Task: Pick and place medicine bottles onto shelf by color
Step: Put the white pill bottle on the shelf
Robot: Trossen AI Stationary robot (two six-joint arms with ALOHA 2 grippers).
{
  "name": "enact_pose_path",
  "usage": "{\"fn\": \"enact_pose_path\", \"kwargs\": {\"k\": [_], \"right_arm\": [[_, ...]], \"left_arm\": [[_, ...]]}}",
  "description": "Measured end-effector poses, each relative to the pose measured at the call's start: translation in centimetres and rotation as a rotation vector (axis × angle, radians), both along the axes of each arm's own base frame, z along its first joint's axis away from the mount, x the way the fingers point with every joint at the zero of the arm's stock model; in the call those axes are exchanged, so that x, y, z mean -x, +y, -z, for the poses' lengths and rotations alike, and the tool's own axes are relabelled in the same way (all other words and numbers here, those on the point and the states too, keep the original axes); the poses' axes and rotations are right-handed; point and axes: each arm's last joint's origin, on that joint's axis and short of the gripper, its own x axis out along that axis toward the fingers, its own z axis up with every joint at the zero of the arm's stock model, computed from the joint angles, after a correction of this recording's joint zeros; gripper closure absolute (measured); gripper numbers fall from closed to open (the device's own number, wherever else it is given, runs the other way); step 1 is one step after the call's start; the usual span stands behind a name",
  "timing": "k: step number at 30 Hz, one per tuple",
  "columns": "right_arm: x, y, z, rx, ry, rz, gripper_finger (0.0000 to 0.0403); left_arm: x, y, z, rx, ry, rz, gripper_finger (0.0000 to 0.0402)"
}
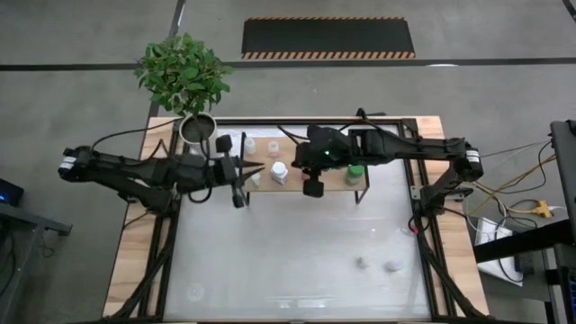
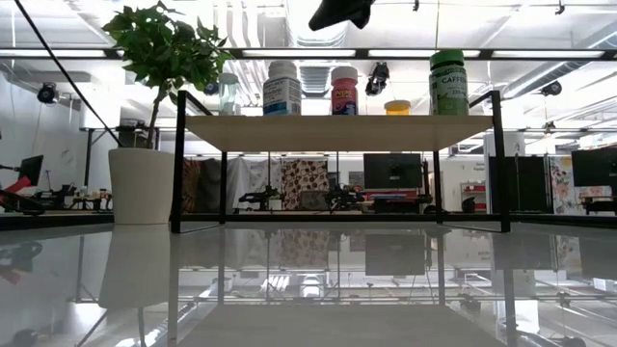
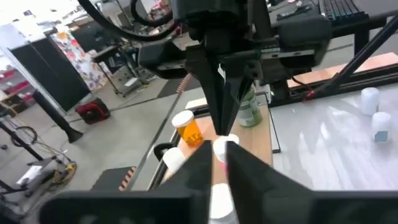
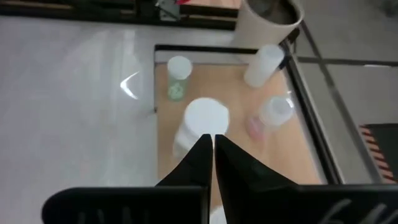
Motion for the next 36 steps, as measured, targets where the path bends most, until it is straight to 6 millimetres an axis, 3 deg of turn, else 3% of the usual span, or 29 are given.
{"fn": "enact_pose_path", "kwargs": {"k": [2,10,18,25,36], "right_arm": [[-0.1,0.0,0.0,0.009,-0.019,0.011,0.0394],[-0.2,0.0,-0.2,0.014,-0.034,0.006,0.0394],[-1.3,-0.1,1.8,-0.062,-0.019,0.058,0.0394],[-2.6,-0.1,3.5,-0.069,0.009,0.065,0.0394],[-2.8,-0.1,3.3,-0.060,-0.016,0.058,0.0394]], "left_arm": [[-0.1,0.8,0.1,0.010,0.014,0.028,0.0394],[-1.9,3.7,1.8,0.041,0.088,0.052,0.0400],[-4.5,5.8,4.3,0.052,0.182,-0.012,0.0401],[-5.2,6.0,5.0,0.064,0.210,-0.019,0.0401],[-5.2,6.0,5.1,0.091,0.210,-0.025,0.0402]]}}
